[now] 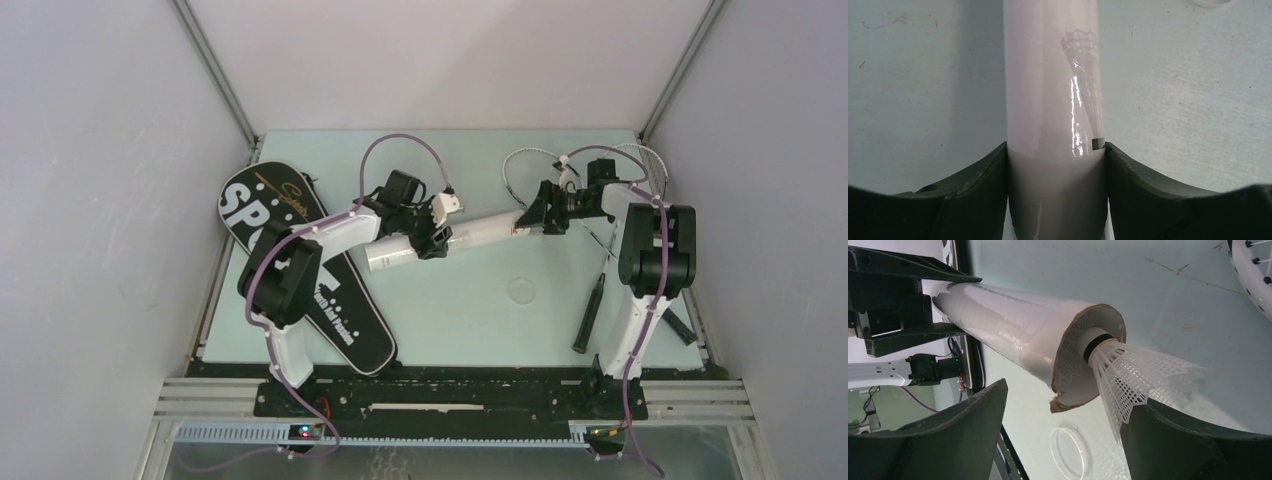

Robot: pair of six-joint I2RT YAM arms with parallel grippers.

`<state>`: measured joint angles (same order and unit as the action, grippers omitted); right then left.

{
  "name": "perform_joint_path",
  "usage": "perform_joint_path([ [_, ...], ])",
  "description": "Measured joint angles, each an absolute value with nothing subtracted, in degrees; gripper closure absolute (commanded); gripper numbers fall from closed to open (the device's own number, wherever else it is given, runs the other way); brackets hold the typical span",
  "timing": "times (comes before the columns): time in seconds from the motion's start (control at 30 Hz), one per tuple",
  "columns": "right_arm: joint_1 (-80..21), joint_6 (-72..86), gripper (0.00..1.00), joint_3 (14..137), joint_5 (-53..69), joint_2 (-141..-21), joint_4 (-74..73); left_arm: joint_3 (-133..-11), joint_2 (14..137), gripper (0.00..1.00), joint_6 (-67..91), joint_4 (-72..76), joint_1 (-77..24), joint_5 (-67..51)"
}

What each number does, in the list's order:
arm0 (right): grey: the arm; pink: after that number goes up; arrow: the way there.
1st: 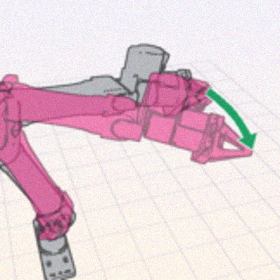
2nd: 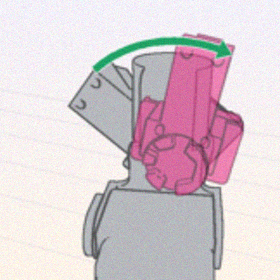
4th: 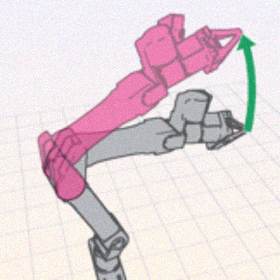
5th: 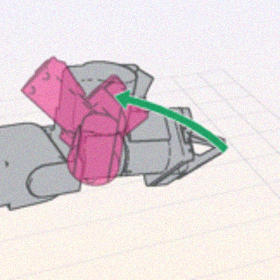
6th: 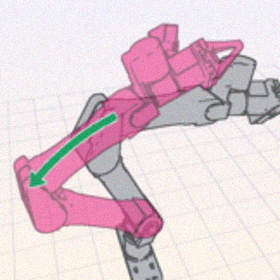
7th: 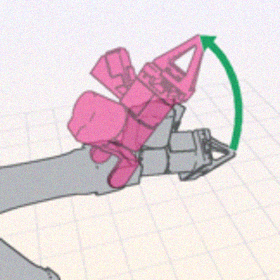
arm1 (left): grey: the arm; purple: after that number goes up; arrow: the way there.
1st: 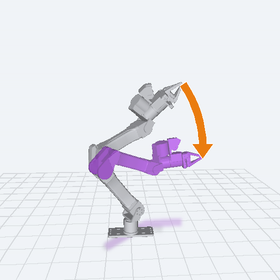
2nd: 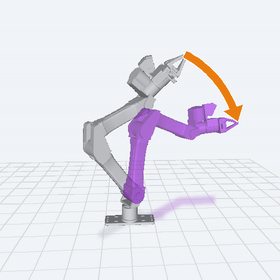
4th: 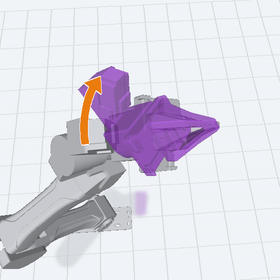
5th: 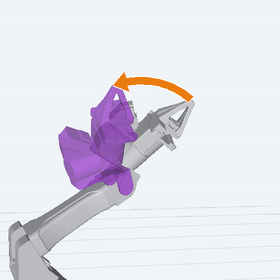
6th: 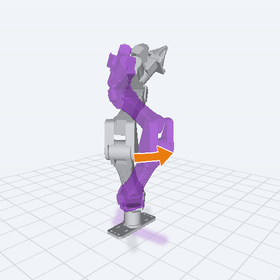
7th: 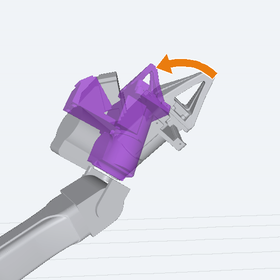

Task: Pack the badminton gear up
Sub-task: Adjust the shuttlecock in the shuttle tube.

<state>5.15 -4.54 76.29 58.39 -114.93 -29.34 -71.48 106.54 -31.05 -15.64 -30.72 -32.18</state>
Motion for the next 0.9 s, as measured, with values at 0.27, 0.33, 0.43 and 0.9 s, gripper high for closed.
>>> perform_joint_path([
  [0.27, 5.2, -3.3, 0.15, 76.3, 61.2, -115.5, -28.5, -71.8, 106.7, 0.62, -33.1, -18.4, -31.0, -34.3],
  [0.33, 5.1, -3.3, 0.15, 76.3, 62.8, -115.9, -28.4, -71.8, 106.8, 0.62, -33.5, -19.0, -31.2, -35.0],
  [0.43, 5.1, -3.7, 0.16, 76.4, 65.1, -116.7, -29.0, -71.8, 106.8, 0.62, -33.5, -19.4, -31.4, -35.6],
  [0.9, 6.5, 0.8, 0.19, 70.8, 71.2, -116.7, -23.3, -71.8, 107.4, 0.62, -25.9, -15.6, -31.9, -35.8],
])
